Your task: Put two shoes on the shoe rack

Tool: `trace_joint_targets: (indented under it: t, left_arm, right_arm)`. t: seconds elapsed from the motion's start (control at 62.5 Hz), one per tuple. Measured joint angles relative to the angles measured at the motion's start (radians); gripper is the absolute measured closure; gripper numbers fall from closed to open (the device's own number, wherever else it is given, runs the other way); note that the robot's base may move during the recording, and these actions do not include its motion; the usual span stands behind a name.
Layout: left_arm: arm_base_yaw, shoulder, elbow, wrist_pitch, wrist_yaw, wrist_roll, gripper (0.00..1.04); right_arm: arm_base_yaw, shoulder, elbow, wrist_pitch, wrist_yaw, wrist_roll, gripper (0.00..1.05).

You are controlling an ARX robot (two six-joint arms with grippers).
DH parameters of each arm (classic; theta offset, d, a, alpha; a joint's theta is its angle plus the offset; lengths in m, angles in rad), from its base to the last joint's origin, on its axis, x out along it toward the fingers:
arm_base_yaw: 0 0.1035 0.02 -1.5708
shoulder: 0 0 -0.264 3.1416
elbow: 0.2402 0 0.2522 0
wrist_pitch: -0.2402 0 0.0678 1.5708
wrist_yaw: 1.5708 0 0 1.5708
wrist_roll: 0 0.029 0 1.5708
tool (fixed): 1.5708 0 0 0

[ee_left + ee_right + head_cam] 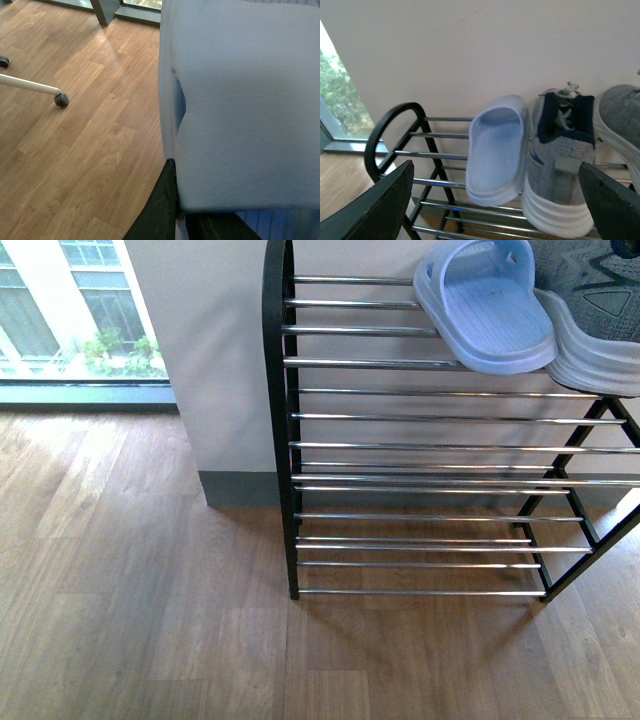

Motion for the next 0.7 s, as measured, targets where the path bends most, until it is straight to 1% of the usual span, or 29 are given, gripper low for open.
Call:
trace_joint_targets:
  t: [0.08,0.128,0.256,0.32,0.352,0.592,0.624,0.656,0.704]
  left_arm:
    - [0.000,0.000,0.000,0.000,0.000,0.000,1.03]
    - [0.000,0.000,0.000,0.000,0.000,0.000,1.03]
    - [0.000,0.000,0.000,0.000,0.000,0.000,1.03]
    - [0.000,0.000,0.000,0.000,0.000,0.000,1.03]
    - [0.000,0.000,0.000,0.000,0.001,0.000,1.03]
    - [0.000,0.000,0.000,0.000,0.000,0.000,1.03]
    - [0.000,0.000,0.000,0.000,0.000,0.000,1.03]
    - [0.000,0.000,0.000,0.000,0.000,0.000,1.03]
    - [0.000,0.000,0.000,0.000,0.000,0.000,1.03]
  right_arm:
    - [0.001,-0.002,-0.004,-0.002,0.012,-0.014,0.11]
    - [-0.014,-0.027,-0.008,-0.051,0.011,-0.051,0.19]
    - [-0.042,-0.104,-0.067,-0.085,0.020,-0.093,0.40]
    - [-0.044,-0.146,-0.095,-0.097,0.019,-0.098,0.50]
    - [-0.044,-0.159,-0.104,-0.102,0.019,-0.101,0.54]
    - [-0.044,-0.312,-0.183,-0.179,0.019,-0.114,0.95]
    - [-0.044,-0.315,-0.198,-0.163,0.019,-0.115,1.00]
    - [-0.045,-0.318,-0.215,-0.137,0.020,-0.120,1.03]
    - [-0.045,-0.328,-0.231,-0.138,0.019,-0.118,1.03]
